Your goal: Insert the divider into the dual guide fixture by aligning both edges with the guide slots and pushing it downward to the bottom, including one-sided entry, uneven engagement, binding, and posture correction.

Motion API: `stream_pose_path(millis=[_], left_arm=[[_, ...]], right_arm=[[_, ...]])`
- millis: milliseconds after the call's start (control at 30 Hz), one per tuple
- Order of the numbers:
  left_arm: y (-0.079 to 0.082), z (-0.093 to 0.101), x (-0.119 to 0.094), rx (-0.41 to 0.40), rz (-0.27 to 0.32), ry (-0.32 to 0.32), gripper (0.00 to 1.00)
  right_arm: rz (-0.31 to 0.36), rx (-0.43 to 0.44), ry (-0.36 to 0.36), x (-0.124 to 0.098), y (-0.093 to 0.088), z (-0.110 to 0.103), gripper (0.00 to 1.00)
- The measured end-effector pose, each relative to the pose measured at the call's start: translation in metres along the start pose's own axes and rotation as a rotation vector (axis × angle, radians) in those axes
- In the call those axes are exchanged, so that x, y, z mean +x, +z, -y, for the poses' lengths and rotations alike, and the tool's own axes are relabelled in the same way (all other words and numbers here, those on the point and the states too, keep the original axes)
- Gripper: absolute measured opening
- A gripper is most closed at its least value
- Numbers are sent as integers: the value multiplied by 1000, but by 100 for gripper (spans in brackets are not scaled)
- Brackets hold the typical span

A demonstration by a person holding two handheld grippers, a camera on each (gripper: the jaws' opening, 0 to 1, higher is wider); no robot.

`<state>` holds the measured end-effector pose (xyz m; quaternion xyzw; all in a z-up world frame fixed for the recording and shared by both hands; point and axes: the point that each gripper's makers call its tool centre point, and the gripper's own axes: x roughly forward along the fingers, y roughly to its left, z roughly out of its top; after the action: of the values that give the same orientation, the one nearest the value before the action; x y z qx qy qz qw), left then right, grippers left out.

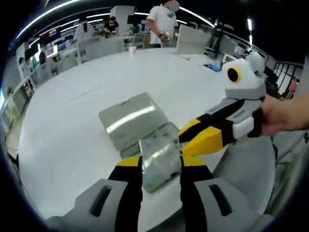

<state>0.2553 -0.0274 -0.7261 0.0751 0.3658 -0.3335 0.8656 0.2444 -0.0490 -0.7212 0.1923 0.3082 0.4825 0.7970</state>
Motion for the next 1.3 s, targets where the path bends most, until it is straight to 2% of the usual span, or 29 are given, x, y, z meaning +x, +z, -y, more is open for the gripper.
stream_pose_path(millis=[233, 400, 867, 1300], left_arm=[[3, 1, 1, 5, 10, 1, 27], [5, 3, 1, 12, 16, 3, 27], [7, 3, 1, 17, 31, 12, 28], [10, 6, 0, 37, 55, 5, 28]], right_arm=[[12, 38, -5, 0, 3, 2, 8], [19, 29, -10, 1, 5, 3, 3], [15, 63, 8, 2, 4, 1, 0], [19, 46, 29, -2, 7, -2, 0]])
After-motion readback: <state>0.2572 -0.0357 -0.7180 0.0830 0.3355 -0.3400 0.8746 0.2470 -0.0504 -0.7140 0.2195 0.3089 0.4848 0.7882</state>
